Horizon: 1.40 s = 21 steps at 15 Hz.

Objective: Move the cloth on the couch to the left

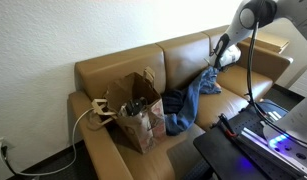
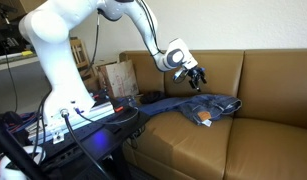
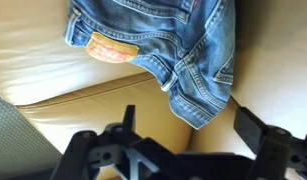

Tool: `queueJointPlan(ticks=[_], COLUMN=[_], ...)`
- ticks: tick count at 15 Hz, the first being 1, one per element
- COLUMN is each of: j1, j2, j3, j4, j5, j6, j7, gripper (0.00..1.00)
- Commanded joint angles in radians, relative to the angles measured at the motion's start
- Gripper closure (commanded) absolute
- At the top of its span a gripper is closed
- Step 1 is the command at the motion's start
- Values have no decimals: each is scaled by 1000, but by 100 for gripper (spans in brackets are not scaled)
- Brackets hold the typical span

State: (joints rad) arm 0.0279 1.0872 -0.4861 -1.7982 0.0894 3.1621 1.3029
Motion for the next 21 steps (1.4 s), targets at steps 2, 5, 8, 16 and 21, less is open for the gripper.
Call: queueJointPlan(ticks=[2, 5, 8, 16, 21], j1=[-1, -1, -19, -369, -165], j2=[40, 67, 43, -86, 84], j3=[13, 23, 44, 458, 165], j4=[36, 52, 49, 28, 360], j5=[160, 189, 188, 181, 232], j6=[-6, 4, -7, -67, -267], j7=[-32, -52, -60, -427, -220], gripper=[0, 0, 0, 0, 0])
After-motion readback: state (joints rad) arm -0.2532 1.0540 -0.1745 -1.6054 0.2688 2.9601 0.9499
